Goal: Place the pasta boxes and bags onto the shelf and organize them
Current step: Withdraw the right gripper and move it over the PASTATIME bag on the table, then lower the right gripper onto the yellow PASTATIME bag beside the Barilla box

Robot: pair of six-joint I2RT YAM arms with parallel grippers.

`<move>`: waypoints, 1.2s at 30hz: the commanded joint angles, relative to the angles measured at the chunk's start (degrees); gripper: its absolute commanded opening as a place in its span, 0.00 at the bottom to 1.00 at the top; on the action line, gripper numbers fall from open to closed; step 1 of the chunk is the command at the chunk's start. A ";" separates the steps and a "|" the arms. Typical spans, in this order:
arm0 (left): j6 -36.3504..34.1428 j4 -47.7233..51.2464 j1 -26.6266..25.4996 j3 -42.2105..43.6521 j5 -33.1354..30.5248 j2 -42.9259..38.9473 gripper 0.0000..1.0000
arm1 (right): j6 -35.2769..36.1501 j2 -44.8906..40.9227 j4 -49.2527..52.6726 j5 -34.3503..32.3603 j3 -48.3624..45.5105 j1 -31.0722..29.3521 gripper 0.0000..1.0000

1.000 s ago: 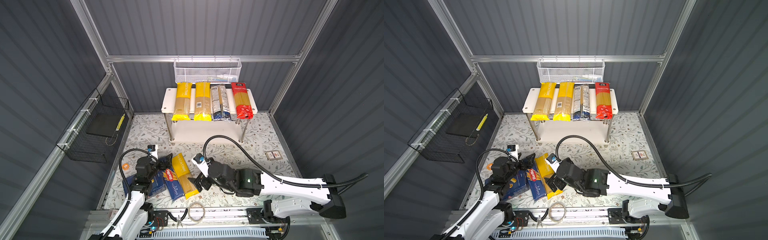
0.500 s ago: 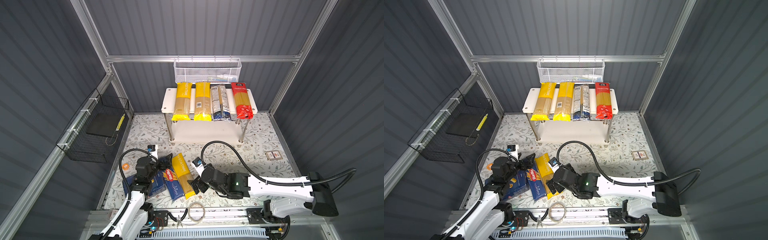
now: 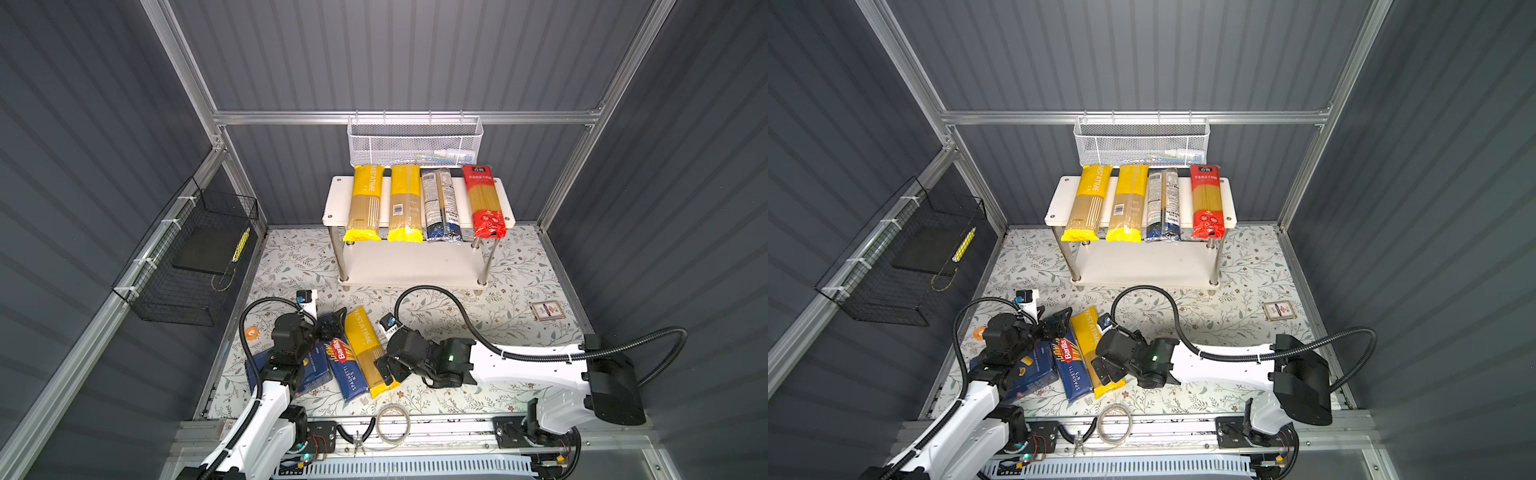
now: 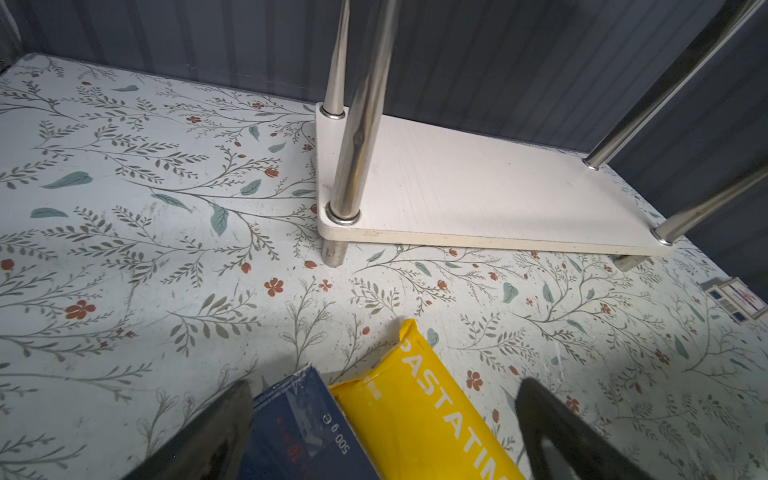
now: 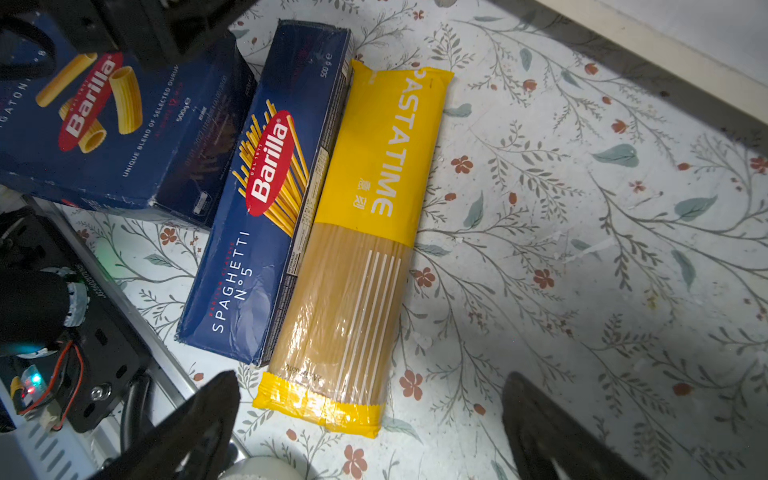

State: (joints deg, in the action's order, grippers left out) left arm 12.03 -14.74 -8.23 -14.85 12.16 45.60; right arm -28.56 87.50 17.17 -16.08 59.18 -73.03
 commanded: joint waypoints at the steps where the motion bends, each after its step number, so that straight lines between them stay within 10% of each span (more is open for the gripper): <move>1: 2.96 1.96 -0.22 -0.25 1.99 -1.89 0.99 | -1.28 2.39 2.83 0.78 2.66 0.48 0.99; 11: 8.06 8.83 -0.12 4.45 -5.24 -16.20 1.00 | -6.01 10.35 4.26 3.33 6.65 1.24 0.99; 36: 7.34 2.70 -0.12 4.79 -0.43 -9.31 1.00 | -2.94 18.31 0.92 9.54 10.48 3.15 0.99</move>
State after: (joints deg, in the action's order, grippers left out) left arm 19.18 -10.48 -8.23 -10.37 10.68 36.49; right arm -32.49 104.53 17.37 -6.37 67.99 -69.91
